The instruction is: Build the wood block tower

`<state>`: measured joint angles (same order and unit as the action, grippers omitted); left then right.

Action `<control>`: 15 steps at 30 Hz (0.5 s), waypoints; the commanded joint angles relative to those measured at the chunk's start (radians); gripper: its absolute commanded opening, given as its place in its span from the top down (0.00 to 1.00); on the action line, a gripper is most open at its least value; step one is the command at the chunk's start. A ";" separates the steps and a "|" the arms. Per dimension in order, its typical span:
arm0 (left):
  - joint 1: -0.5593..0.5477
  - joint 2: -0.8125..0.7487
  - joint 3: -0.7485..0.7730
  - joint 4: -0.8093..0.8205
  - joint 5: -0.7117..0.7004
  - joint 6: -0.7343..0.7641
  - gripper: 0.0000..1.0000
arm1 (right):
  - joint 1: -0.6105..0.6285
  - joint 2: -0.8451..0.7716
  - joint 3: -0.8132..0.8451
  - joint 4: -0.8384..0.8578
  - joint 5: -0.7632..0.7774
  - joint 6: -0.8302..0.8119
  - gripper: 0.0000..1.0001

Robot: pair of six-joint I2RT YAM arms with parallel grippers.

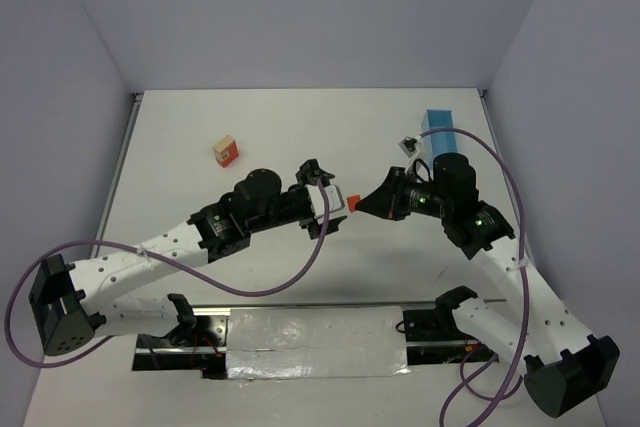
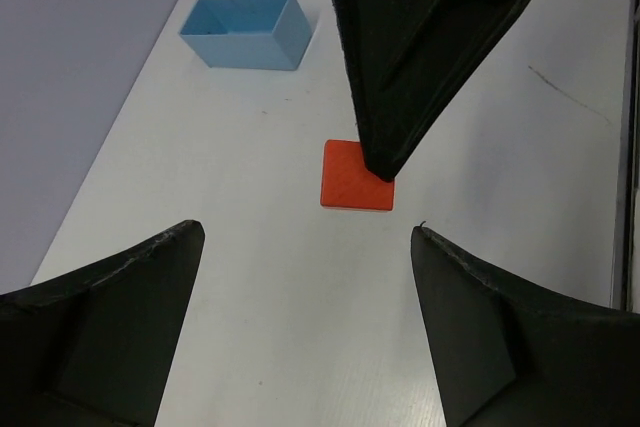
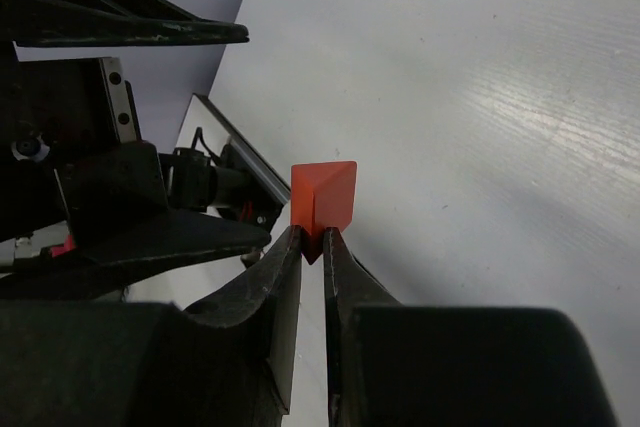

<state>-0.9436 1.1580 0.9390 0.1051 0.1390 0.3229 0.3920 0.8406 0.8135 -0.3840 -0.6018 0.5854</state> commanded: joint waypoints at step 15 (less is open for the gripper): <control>-0.064 0.084 0.067 0.079 -0.050 0.065 0.23 | -0.007 -0.028 0.036 -0.018 -0.041 -0.018 0.96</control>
<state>-0.9993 1.2232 0.9600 0.1383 0.0826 0.3897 0.3870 0.8303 0.8135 -0.4152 -0.6174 0.5758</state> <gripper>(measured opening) 0.774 0.174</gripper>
